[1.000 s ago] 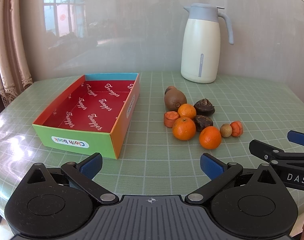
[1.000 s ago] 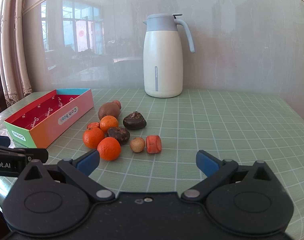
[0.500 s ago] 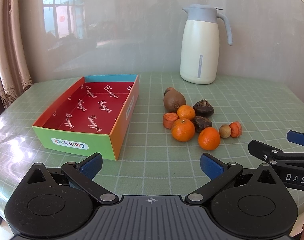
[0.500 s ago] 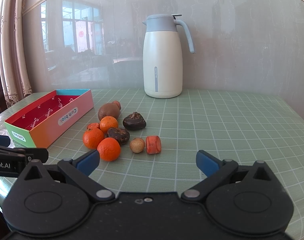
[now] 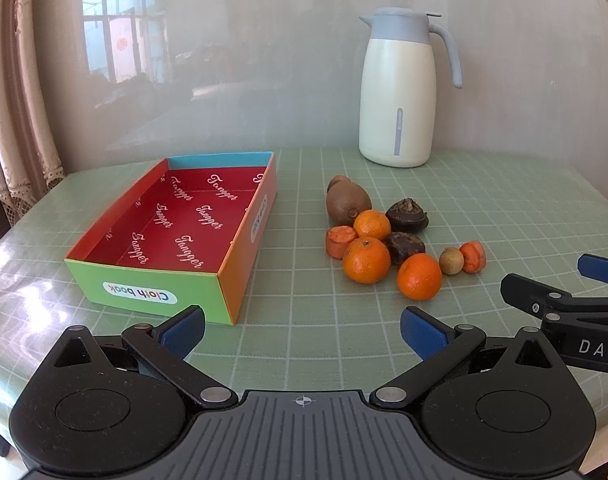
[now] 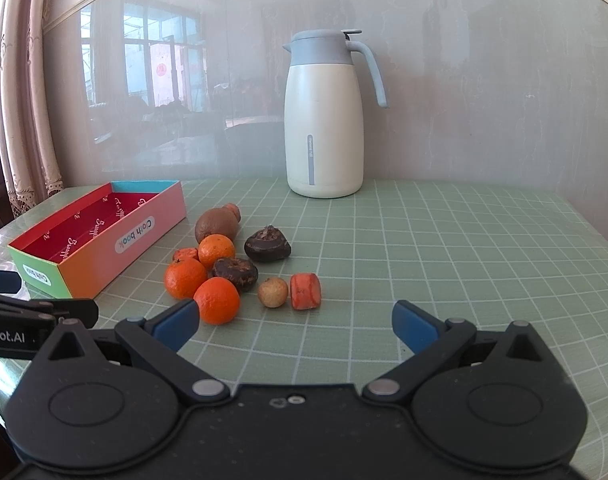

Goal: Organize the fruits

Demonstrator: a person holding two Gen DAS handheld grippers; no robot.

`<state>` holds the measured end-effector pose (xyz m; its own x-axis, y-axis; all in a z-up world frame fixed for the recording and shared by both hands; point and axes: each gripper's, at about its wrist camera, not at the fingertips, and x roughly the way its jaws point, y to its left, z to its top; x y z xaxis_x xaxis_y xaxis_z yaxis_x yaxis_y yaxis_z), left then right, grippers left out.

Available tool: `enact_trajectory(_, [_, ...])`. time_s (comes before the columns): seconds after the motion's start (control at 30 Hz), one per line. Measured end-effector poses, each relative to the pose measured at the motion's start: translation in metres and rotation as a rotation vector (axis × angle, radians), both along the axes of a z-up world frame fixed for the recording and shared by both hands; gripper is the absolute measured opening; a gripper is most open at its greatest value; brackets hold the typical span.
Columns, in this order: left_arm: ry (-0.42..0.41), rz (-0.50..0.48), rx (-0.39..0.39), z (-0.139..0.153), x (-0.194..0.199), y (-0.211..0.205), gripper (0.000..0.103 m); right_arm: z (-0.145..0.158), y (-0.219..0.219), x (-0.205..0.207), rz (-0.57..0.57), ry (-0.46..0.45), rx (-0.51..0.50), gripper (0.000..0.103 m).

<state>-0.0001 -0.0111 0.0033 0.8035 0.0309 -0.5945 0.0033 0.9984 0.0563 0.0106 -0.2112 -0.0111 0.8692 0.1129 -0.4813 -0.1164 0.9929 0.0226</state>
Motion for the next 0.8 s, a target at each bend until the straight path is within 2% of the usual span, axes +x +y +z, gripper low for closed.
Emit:
enact_trajectory(0.37, [-0.001,-0.067,0.027,-0.005,0.004,-0.011,0.103,0.004,-0.011,-0.003,-0.038,-0.029,0.015,0.103])
enact_trajectory(0.47, [-0.002,-0.088,0.038,-0.008,0.007,-0.016,0.103,0.006,-0.016,-0.006,-0.051,-0.081,0.017,0.103])
enact_trajectory(0.5, [-0.002,-0.098,0.041,-0.008,0.008,-0.017,0.103,0.006,-0.018,-0.005,-0.056,-0.085,0.046,0.103])
enact_trajectory(0.63, [-0.008,-0.134,0.051,-0.009,0.015,-0.025,0.103,0.008,-0.026,-0.008,-0.071,-0.109,0.046,0.103])
enact_trajectory(0.8, [-0.028,-0.17,0.084,-0.009,0.021,-0.04,0.103,0.009,-0.034,-0.009,-0.102,-0.093,0.042,0.103])
